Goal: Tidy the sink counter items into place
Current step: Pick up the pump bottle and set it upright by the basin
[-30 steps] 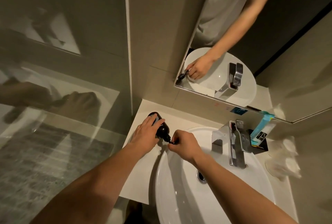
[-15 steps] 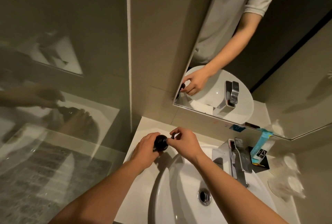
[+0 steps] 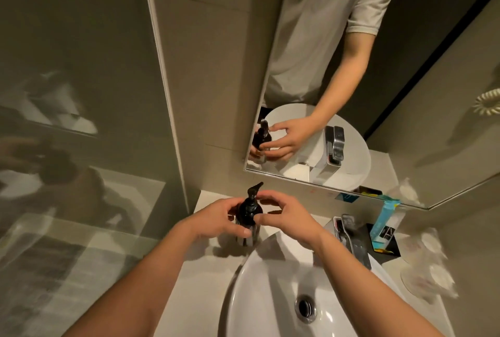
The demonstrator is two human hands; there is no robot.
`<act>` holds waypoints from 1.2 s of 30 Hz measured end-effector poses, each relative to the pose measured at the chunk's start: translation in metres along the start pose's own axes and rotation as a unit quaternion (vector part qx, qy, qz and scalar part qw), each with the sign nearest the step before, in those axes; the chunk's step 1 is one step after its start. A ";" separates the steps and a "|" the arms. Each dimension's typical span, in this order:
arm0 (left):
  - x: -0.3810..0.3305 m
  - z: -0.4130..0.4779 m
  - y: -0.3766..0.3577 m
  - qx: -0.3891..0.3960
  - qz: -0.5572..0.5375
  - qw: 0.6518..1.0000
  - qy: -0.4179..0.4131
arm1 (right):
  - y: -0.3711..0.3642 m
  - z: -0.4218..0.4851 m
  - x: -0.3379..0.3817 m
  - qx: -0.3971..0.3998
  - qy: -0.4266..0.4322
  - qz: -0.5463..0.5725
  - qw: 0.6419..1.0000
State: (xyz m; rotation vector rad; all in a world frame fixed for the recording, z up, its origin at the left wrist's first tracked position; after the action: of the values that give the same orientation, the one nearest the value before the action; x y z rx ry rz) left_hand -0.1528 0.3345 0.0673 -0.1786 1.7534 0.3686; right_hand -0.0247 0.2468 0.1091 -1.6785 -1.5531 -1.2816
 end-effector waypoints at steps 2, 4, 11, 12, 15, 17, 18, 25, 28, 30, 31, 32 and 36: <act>-0.008 0.004 -0.004 0.057 0.005 0.998 0.006 | 0.004 -0.002 0.012 0.035 0.011 0.012 0.999; -0.012 0.007 -0.007 0.091 0.000 0.996 0.016 | 0.004 -0.005 0.020 0.070 0.017 0.016 0.997; -0.008 0.017 -0.012 0.128 -0.049 0.990 0.027 | 0.015 -0.008 0.023 0.040 0.058 0.032 0.997; -0.004 0.017 -0.011 0.113 -0.074 0.990 0.031 | 0.017 -0.008 0.021 0.022 0.065 0.040 0.997; 0.009 0.018 -0.011 0.058 -0.097 0.993 0.027 | 0.023 -0.007 0.013 -0.060 0.082 0.041 0.994; 0.018 0.020 -0.012 0.005 -0.078 0.997 0.015 | 0.023 -0.005 0.007 -0.112 0.091 0.047 0.988; 0.021 0.021 -0.012 -0.029 -0.063 0.998 0.008 | 0.023 -0.005 0.004 -0.135 0.091 0.051 0.985; 0.045 0.032 -0.018 -0.189 -0.064 0.980 -0.023 | 0.025 0.003 -0.019 -0.277 0.052 0.051 0.958; 0.055 0.045 -0.023 -0.179 -0.094 0.979 -0.025 | 0.028 0.008 -0.026 -0.304 0.043 0.037 0.951; 0.062 0.054 -0.024 -0.166 -0.093 0.981 -0.021 | 0.032 0.013 -0.031 -0.297 0.038 0.028 0.954; 0.067 0.059 -0.024 -0.161 -0.096 0.982 -0.016 | 0.033 0.016 -0.034 -0.286 0.036 0.029 0.957; 0.072 0.063 -0.025 -0.156 -0.101 0.982 -0.011 | 0.035 0.018 -0.037 -0.272 0.035 0.037 0.961; 0.085 0.076 -0.024 -0.134 -0.099 0.986 -0.004 | 0.041 0.027 -0.049 -0.221 0.023 0.090 0.971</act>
State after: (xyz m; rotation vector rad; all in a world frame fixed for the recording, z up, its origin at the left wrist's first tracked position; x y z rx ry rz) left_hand -0.0937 0.3443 -0.0323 -0.5409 1.6564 0.4577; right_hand 0.0275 0.2388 0.0641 -1.9850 -1.1103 -1.6379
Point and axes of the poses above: each hand's wrist, its own z-axis towards the middle knuckle, its own y-axis out of the back of the hand, x = y × z, the point moved 8 cm from there along z, towards the middle knuckle, and after that the axes turned 8 degrees about -y, right-handed, at the moved point
